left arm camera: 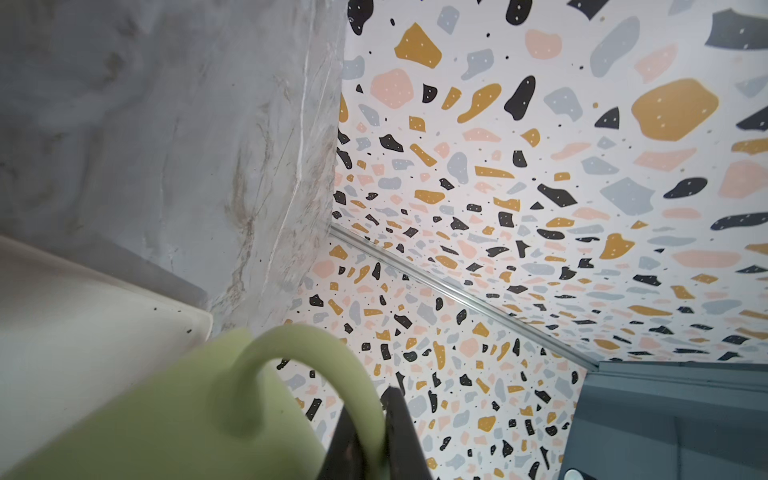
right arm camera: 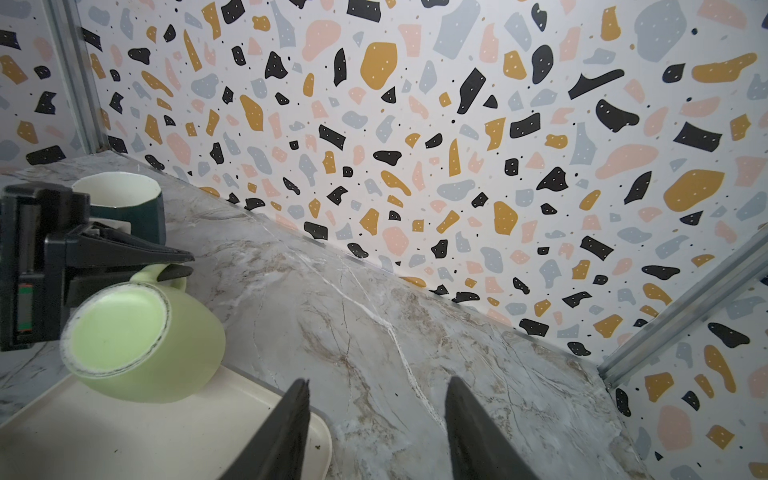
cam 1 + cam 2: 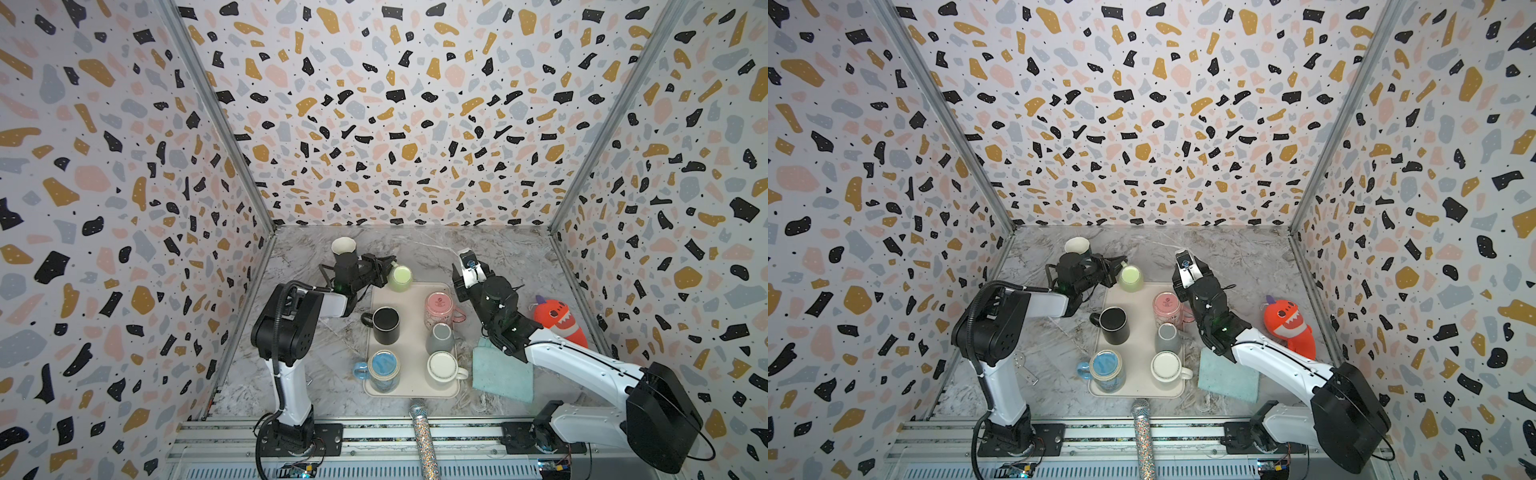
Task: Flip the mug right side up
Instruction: 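Lift the light green mug with the left gripper and turn it upright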
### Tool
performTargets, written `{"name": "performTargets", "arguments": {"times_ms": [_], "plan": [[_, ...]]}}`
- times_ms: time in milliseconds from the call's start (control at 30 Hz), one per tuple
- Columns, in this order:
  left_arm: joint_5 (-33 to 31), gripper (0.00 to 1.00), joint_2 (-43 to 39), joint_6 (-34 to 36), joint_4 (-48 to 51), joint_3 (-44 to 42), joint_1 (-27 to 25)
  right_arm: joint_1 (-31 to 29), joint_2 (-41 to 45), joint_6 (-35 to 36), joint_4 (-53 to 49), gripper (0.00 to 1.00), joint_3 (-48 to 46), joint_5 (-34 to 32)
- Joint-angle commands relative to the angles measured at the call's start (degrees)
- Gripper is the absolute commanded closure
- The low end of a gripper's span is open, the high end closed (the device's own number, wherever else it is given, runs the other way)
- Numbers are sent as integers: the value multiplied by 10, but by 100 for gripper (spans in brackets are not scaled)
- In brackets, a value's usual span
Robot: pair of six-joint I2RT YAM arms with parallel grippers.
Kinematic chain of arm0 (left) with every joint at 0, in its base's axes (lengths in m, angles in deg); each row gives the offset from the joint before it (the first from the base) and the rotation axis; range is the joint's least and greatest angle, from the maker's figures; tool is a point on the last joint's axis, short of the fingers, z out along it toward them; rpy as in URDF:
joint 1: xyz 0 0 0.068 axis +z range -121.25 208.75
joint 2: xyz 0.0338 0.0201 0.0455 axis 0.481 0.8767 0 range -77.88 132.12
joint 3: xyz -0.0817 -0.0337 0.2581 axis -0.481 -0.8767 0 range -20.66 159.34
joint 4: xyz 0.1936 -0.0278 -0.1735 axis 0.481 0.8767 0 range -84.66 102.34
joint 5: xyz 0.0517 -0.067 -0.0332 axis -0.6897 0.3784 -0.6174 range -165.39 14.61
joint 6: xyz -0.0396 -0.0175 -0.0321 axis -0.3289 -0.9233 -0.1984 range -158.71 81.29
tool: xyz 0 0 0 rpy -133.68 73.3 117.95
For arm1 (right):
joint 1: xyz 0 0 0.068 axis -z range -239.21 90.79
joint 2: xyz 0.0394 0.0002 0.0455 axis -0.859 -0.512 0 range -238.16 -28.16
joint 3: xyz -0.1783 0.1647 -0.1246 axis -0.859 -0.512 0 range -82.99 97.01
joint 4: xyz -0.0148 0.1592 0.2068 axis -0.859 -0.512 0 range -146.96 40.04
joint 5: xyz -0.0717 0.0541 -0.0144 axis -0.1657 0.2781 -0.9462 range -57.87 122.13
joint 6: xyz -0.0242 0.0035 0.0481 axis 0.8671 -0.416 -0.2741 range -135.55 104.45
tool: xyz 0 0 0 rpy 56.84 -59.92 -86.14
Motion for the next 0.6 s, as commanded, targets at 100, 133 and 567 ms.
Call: {"name": "performTargets", "arguments": {"times_ms": [100,133,567], "plan": [[-5,100,-88,182,84,53,0,2,21,-18,-19,46,11,4],[-8,100,-94,204,93,58,-1,0,23,-22,-28,46,14,7],[-121,100,-197,631,258,120,-33,-1,44,-91,-186,45,118,124]]}}
